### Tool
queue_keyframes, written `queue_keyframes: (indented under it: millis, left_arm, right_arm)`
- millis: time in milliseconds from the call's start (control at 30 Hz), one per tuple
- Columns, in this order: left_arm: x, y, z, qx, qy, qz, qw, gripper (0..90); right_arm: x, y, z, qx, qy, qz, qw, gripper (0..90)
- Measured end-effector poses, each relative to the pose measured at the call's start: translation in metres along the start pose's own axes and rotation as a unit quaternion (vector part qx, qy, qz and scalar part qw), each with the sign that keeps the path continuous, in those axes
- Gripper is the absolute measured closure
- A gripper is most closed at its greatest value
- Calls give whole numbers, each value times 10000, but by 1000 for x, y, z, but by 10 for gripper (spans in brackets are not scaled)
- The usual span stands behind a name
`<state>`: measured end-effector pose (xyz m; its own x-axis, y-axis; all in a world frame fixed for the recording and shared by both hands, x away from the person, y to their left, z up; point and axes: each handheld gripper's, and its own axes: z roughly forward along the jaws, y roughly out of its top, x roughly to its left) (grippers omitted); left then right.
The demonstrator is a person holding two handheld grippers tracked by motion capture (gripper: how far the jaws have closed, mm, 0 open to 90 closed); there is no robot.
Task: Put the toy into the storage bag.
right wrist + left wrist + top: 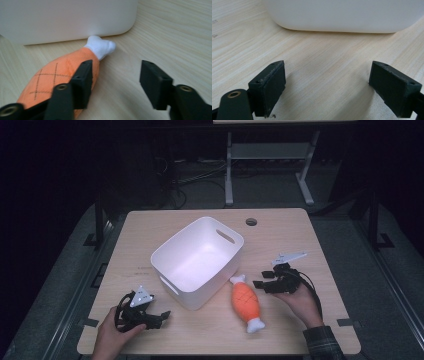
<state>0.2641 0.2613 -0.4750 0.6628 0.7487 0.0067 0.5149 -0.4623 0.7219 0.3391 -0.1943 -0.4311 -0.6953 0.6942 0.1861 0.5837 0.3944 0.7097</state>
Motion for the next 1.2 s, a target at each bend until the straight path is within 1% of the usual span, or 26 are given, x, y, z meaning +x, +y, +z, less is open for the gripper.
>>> queue_keyframes:
  millis: [100, 133, 233, 267, 300, 367, 433, 600, 633, 700, 867, 1067, 1133, 1200]
  left_arm:
    - [0, 0, 0, -1, 0, -6, 10000, 129]
    - [0, 0, 0, -12, -2, -16, 10000, 129]
    - [0, 0, 0, 12, 1, 13, 10000, 129]
    - [0, 0, 0, 15, 2, 28, 10000, 129]
    - [0, 0, 0, 15, 2, 28, 10000, 129]
    - [0, 0, 0, 19, 0, 27, 10000, 129]
    - [0, 0, 0, 14, 0, 26, 10000, 129]
    - [0, 0, 0, 14, 0, 25, 10000, 129]
    - [0, 0, 0, 14, 0, 26, 10000, 129]
    - [0, 0, 0, 12, 1, 27, 10000, 129]
    - [0, 0, 0, 10, 1, 26, 10000, 129]
    - [0, 0, 0, 9, 1, 26, 10000, 129]
    - [0, 0, 0, 12, 1, 26, 10000, 129]
    - [0, 0, 0, 7, 2, 23, 10000, 129]
  right_arm:
    - [3, -1, -4, -25, -15, 27, 10000, 334]
    - [5, -1, -7, -52, 45, 32, 10000, 320]
    - [13, -1, -11, -63, 53, 72, 9999, 221]
    - [18, -1, -11, -38, 52, 74, 10000, 172]
    - [18, -1, -11, -38, 52, 74, 10000, 172]
    - [26, -3, -9, -54, 66, 112, 9999, 138]
    - [27, -3, -7, -33, 91, 104, 9999, 132]
    - [36, -4, 5, 82, 177, 63, 9998, 99]
    - [36, -4, 5, 82, 177, 63, 9998, 99]
    - [39, -4, 8, 106, 211, 113, 9997, 87]
    - [41, -4, 14, 86, 228, 117, 9996, 70]
    - [42, -6, 22, 228, 238, 93, 9994, 68]
    - [42, -7, 25, 256, 258, 129, 9993, 64]
    - [42, -8, 26, 267, 271, 112, 9992, 64]
